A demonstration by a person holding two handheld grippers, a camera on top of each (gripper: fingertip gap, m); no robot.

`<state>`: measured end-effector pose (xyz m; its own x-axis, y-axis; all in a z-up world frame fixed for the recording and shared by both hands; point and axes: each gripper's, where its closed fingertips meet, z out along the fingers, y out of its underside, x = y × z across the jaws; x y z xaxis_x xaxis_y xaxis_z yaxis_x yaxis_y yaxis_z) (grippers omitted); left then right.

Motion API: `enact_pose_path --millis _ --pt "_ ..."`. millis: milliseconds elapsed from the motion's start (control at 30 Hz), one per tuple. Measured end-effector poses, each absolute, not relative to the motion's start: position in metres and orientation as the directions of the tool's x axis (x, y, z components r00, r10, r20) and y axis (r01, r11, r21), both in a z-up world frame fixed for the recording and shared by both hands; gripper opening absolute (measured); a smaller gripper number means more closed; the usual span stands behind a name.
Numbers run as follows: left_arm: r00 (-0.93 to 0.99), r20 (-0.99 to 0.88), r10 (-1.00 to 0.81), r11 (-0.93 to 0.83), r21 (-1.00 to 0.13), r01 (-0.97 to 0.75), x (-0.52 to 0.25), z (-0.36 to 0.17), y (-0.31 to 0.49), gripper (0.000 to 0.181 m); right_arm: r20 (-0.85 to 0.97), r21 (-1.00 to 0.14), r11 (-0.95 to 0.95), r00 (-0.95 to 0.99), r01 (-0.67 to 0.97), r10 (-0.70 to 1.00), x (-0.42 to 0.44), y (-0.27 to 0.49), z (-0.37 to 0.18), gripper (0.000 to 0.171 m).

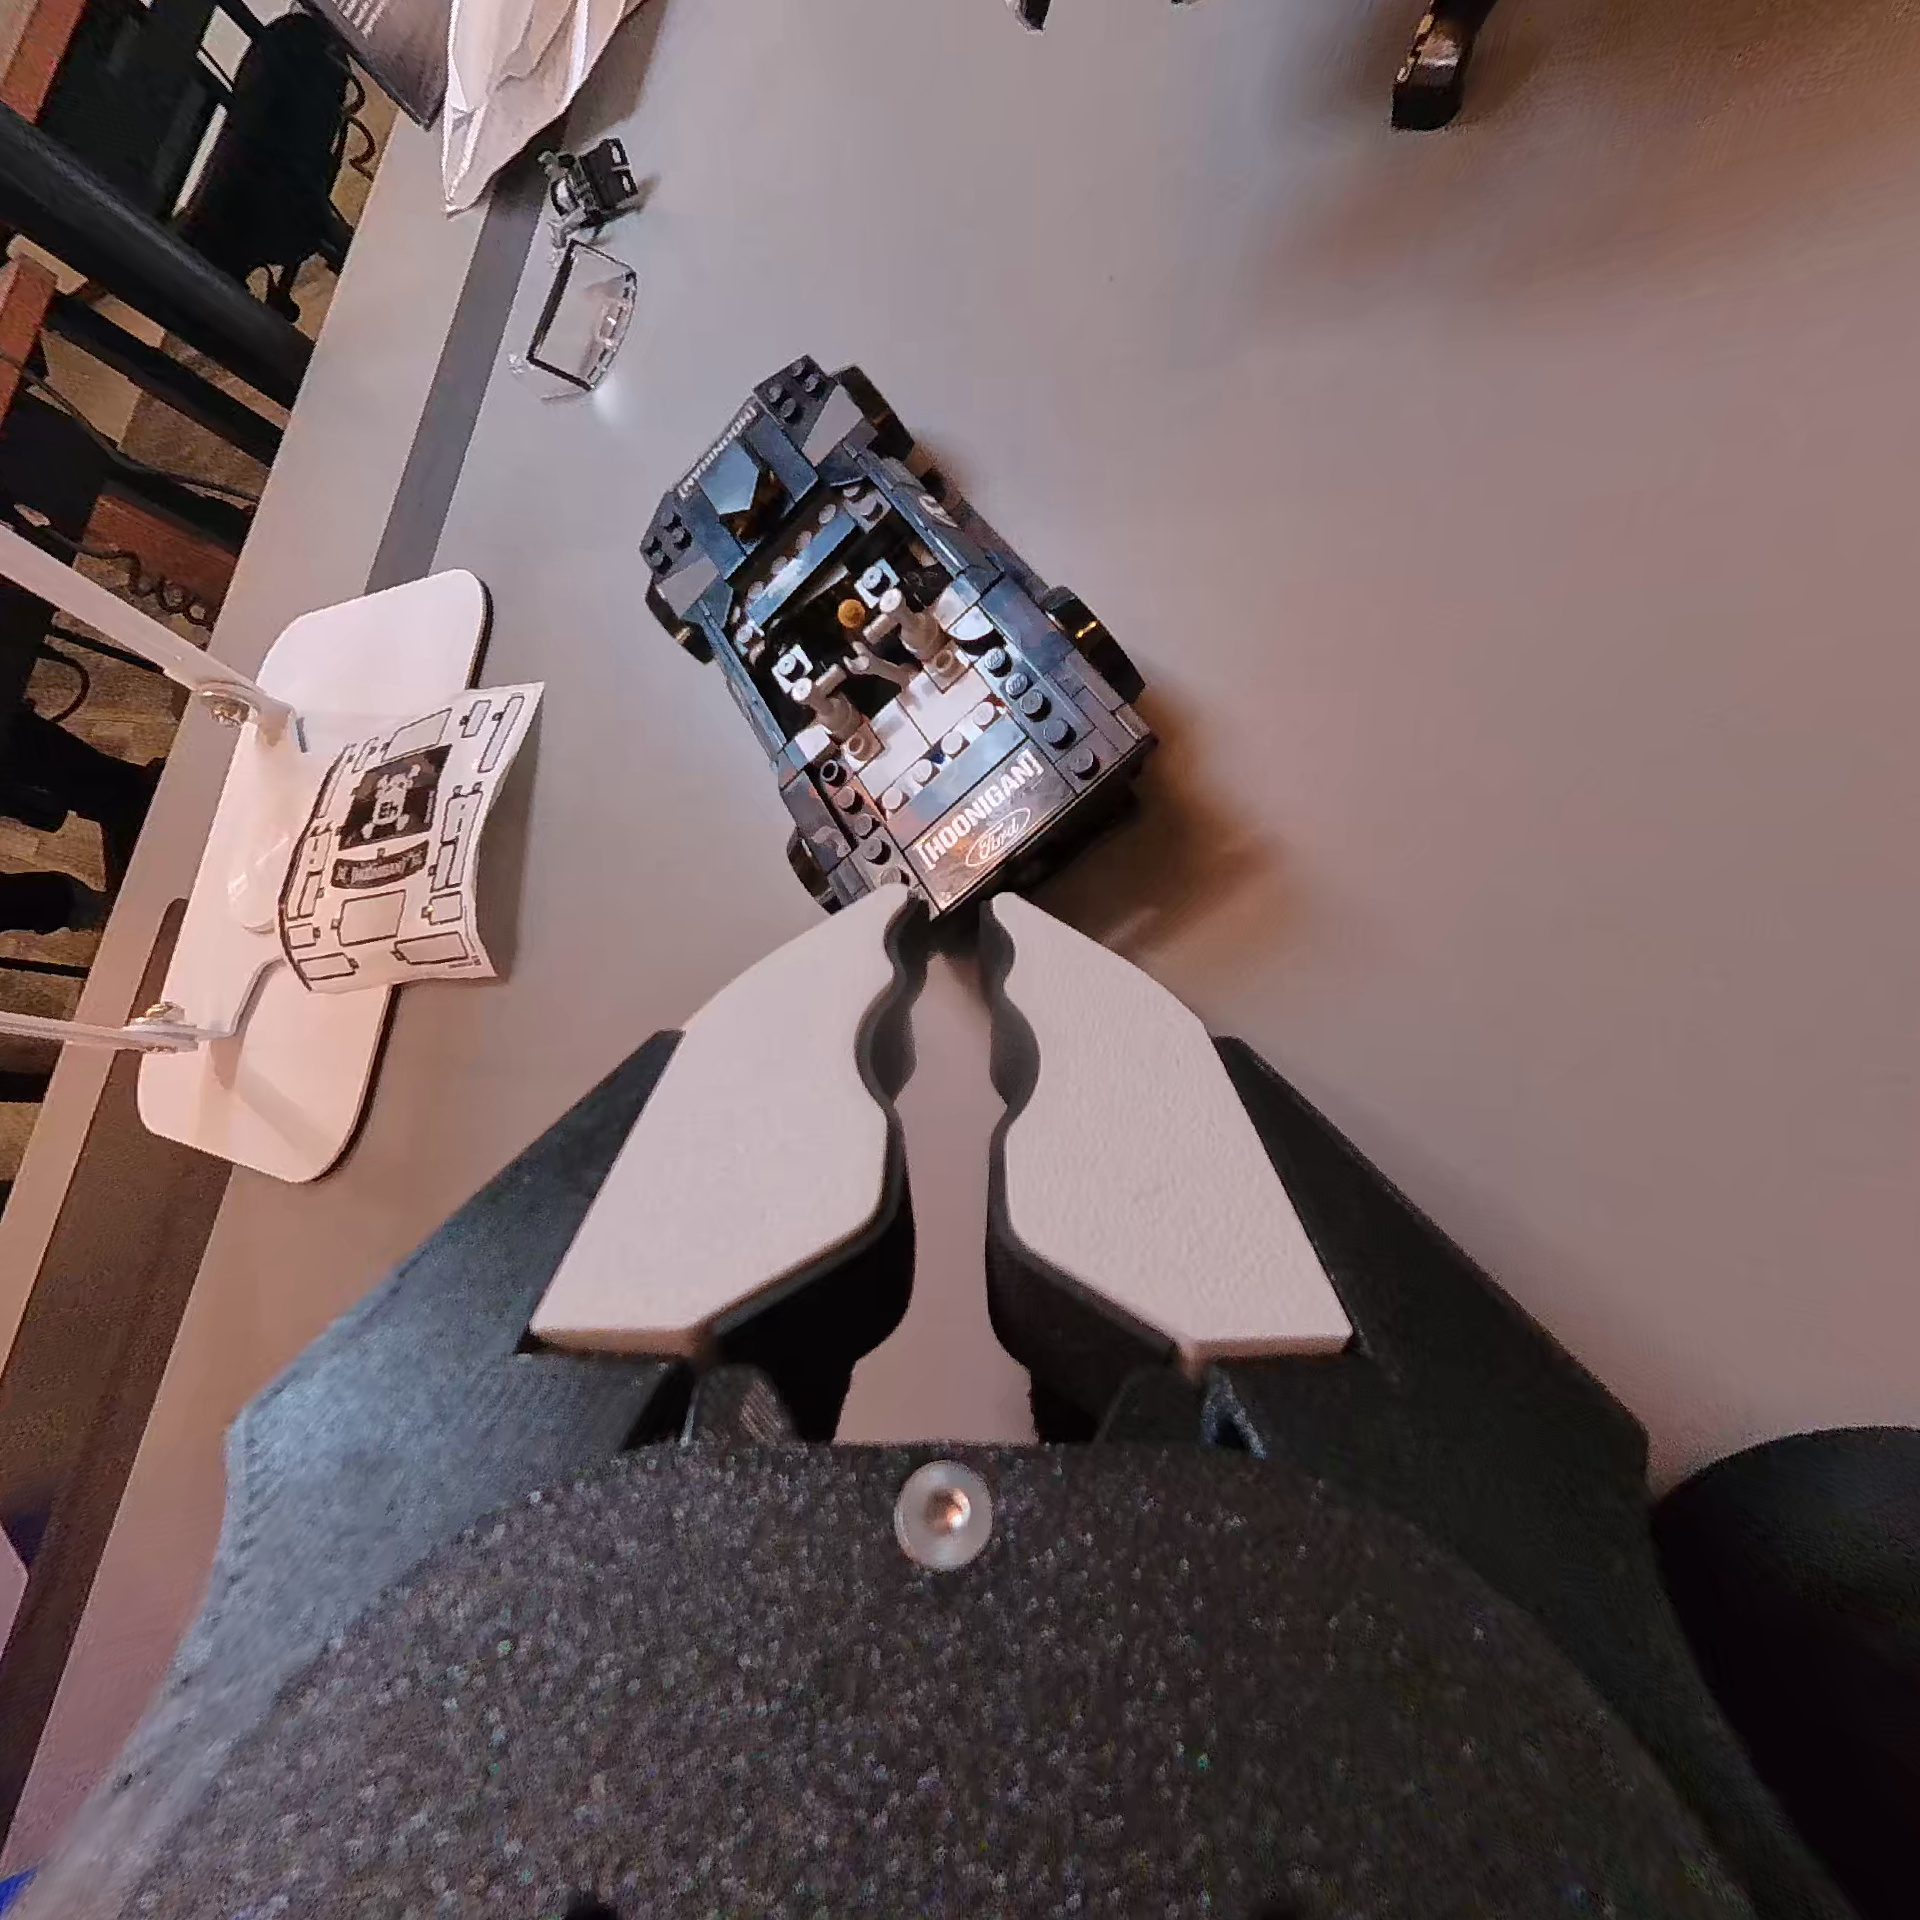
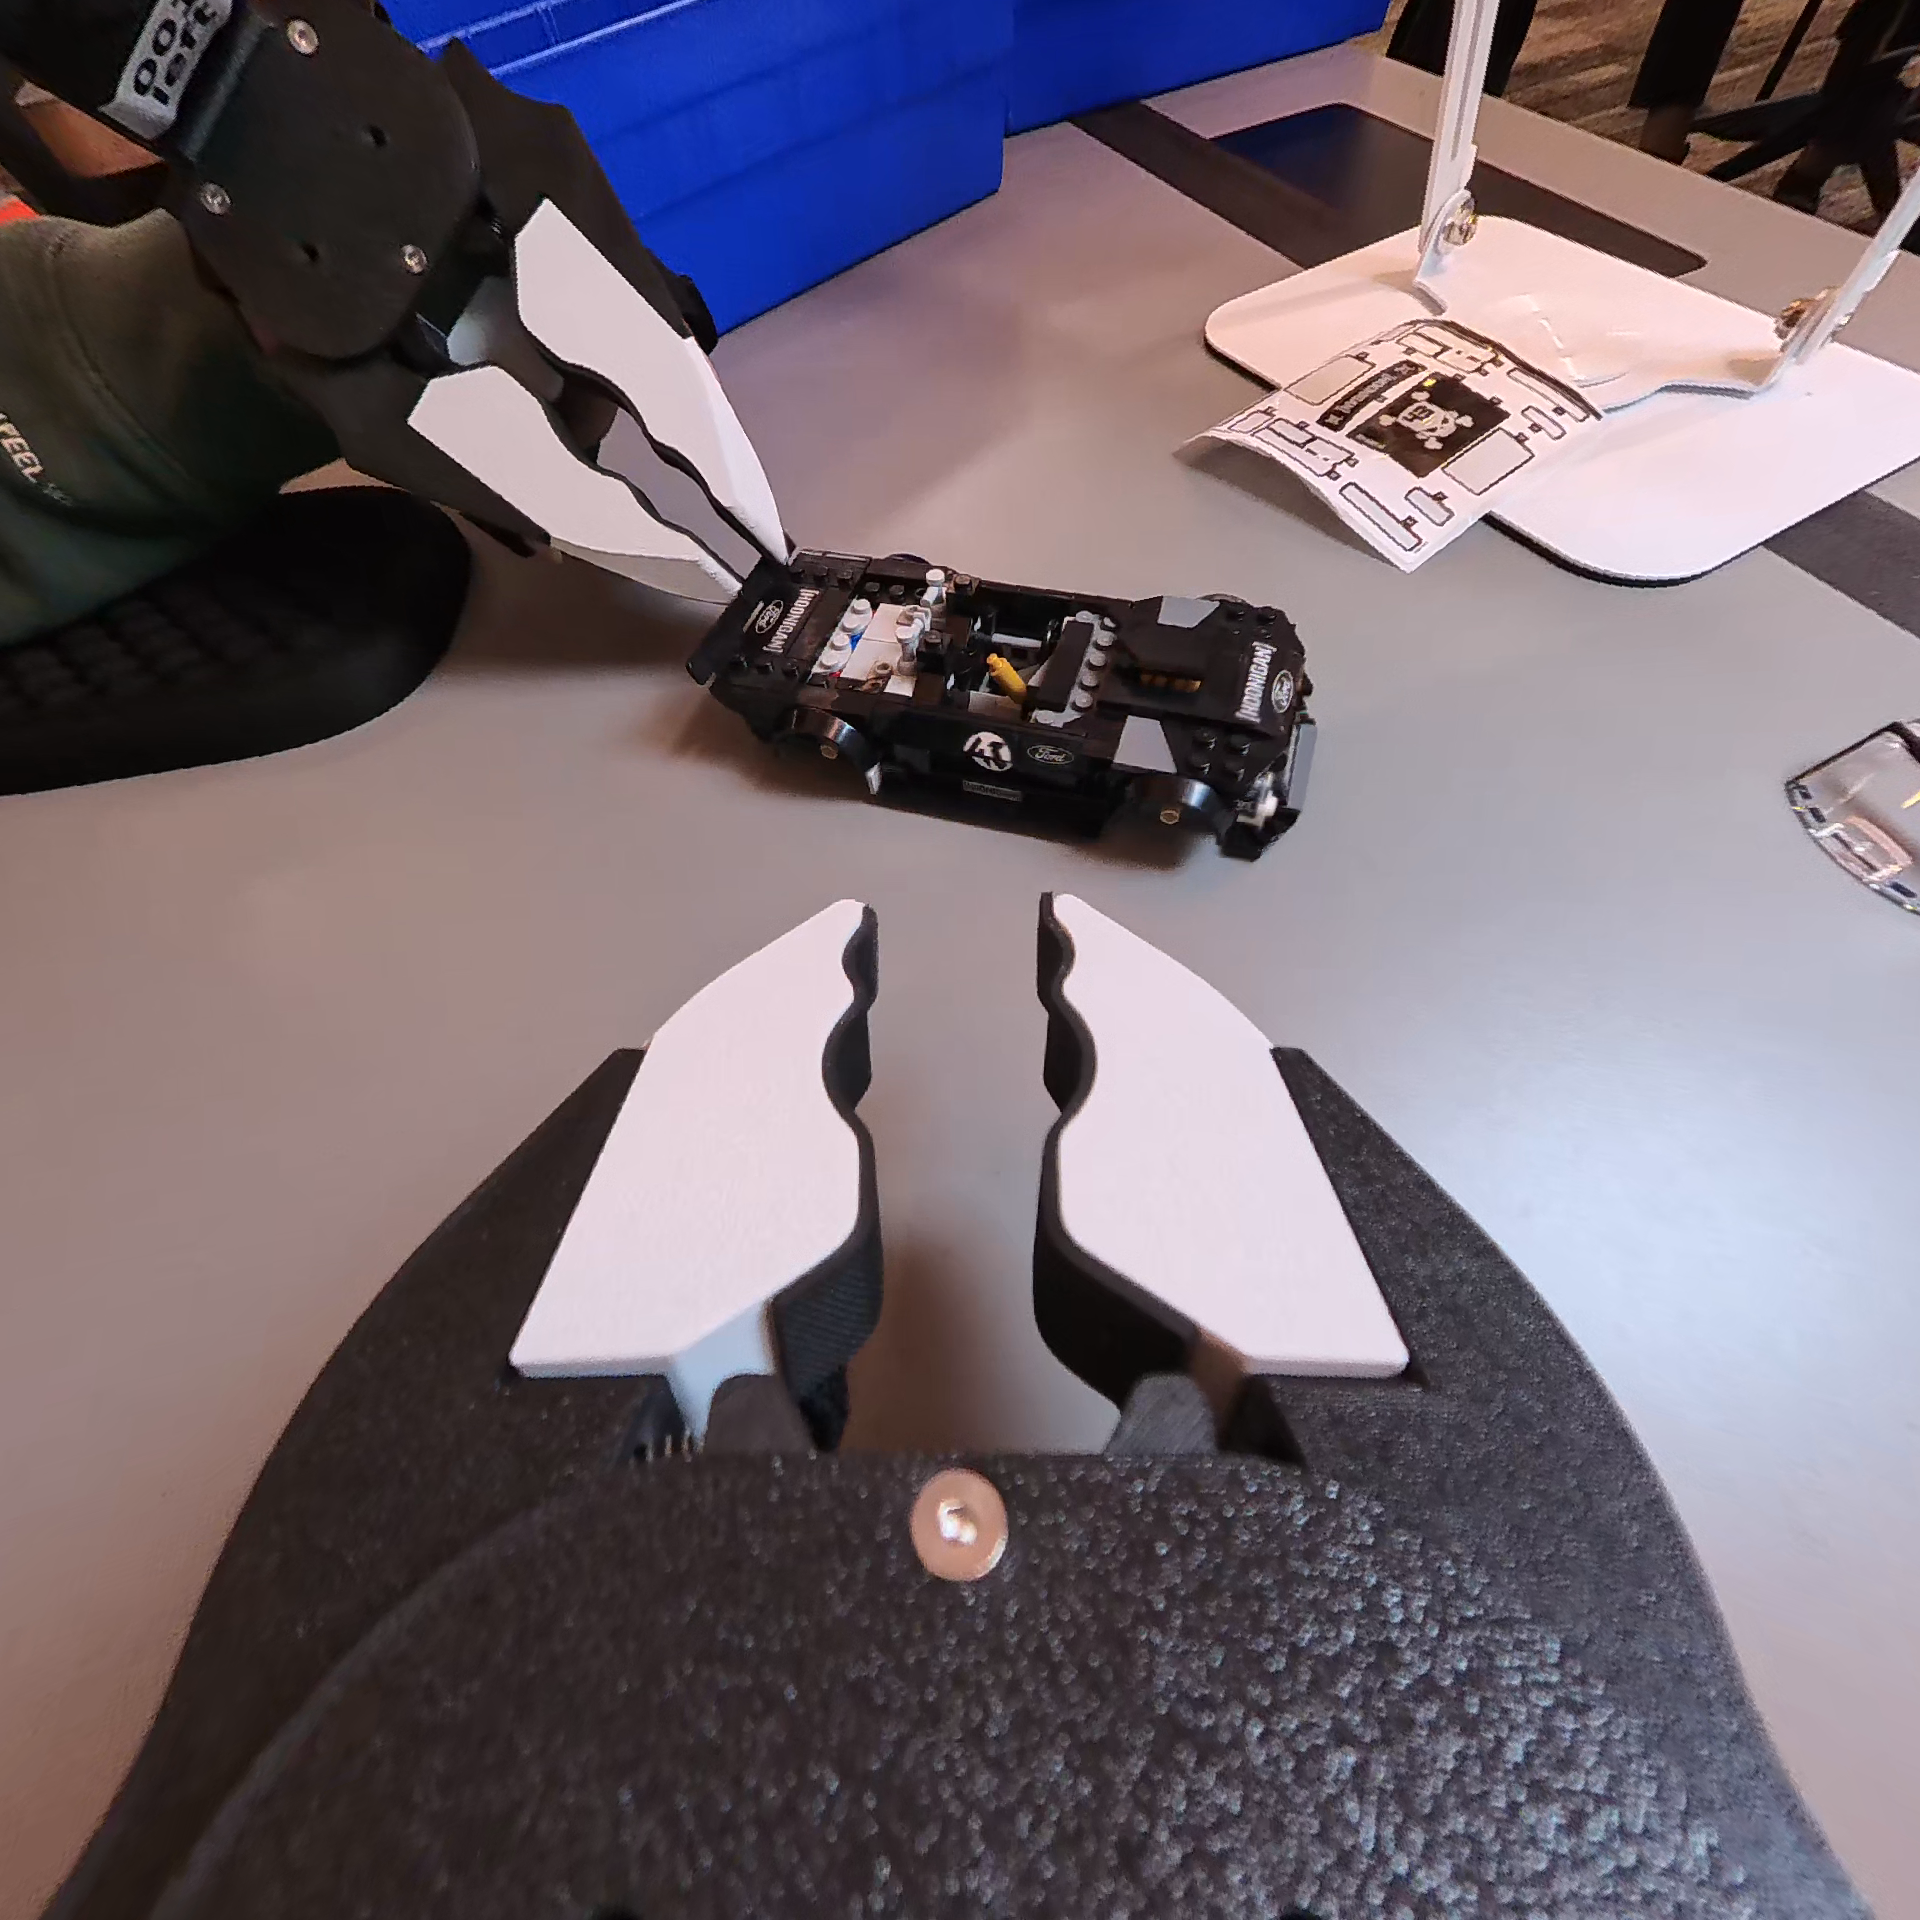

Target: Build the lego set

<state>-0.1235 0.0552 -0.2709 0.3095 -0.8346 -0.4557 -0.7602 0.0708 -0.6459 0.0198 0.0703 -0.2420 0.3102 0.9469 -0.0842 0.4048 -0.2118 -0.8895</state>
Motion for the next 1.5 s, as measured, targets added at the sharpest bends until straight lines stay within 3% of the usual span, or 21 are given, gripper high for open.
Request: enact_pose_path --millis 333,533,867,1500 --pt "0.258 -0.462 -0.849 0.125 -0.648 -0.751 -0.103 -0.27 0.044 0.006 -0.083 -0.888 -0.21 0.305 0.409 0.949 0.018 0.069 -0.244 0.029" --pt "0.237 -0.451 -0.861 0.143 -0.661 -0.737 -0.095 -0.27 0.038 0.014 -0.084 -0.887 -0.211 0.305 0.412 0.949 0.018 0.068 -0.245 0.029" --pt "0.298 -0.364 -0.882 0.013 -0.651 -0.759 -0.118 -0.282 0.044 0.024 -0.085 -0.884 -0.211 0.301 0.418 0.95 0.018 0.067 -0.247 0.029" --pt "0.2 -0.403 -0.893 0.112 -0.63 -0.769 -0.063 -0.288 0.032 0.025 -0.085 -0.883 -0.215 0.308 0.418 0.948 0.02 0.066 -0.248 0.029"
